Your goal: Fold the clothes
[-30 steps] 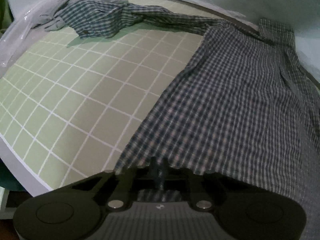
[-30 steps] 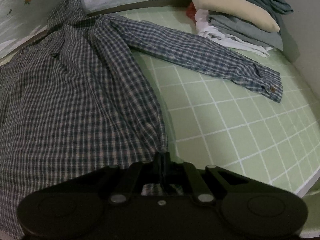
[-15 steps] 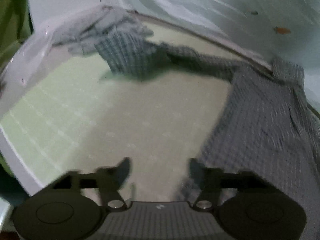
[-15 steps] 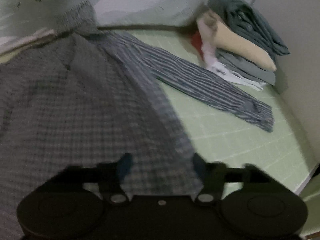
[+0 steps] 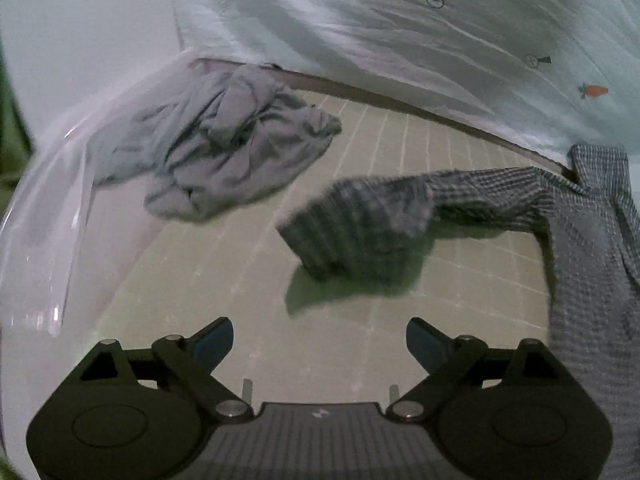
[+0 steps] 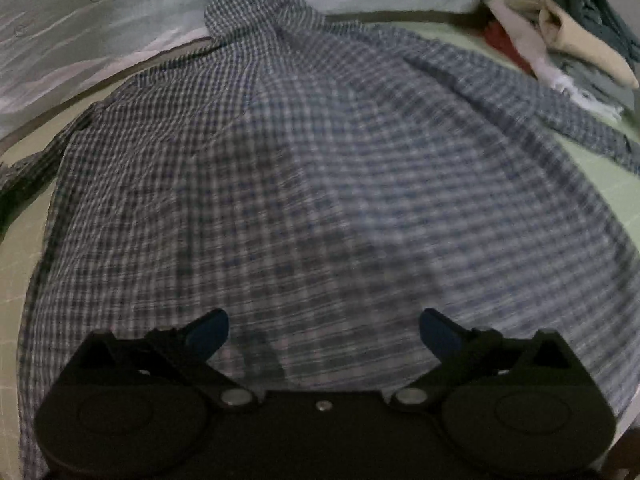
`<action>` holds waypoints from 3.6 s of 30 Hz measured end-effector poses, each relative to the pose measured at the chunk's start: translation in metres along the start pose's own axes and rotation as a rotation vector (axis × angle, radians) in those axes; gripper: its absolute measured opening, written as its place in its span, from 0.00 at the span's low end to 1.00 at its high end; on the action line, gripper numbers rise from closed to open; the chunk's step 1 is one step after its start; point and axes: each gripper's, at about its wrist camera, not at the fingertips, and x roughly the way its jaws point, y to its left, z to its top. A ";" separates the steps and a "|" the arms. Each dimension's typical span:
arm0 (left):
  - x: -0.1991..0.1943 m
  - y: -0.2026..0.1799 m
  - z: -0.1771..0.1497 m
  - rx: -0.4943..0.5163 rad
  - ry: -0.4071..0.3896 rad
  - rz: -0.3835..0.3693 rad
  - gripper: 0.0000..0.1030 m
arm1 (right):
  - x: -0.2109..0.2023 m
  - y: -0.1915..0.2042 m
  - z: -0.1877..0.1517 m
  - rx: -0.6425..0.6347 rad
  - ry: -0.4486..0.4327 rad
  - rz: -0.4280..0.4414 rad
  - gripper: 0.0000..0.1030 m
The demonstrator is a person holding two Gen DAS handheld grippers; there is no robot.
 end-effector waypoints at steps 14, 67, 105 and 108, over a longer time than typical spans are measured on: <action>0.054 -0.003 0.045 0.182 -0.041 -0.192 0.94 | 0.012 0.025 0.003 0.083 0.071 -0.079 1.00; 0.082 0.083 0.032 -0.164 0.080 -0.038 0.13 | 0.011 0.036 0.002 0.083 0.069 -0.091 1.00; -0.005 -0.044 -0.036 -0.011 0.070 -0.073 0.80 | 0.009 -0.021 0.018 0.067 -0.042 0.095 1.00; -0.013 -0.088 -0.054 0.023 0.093 -0.109 0.81 | 0.002 -0.059 0.027 0.076 -0.083 0.098 1.00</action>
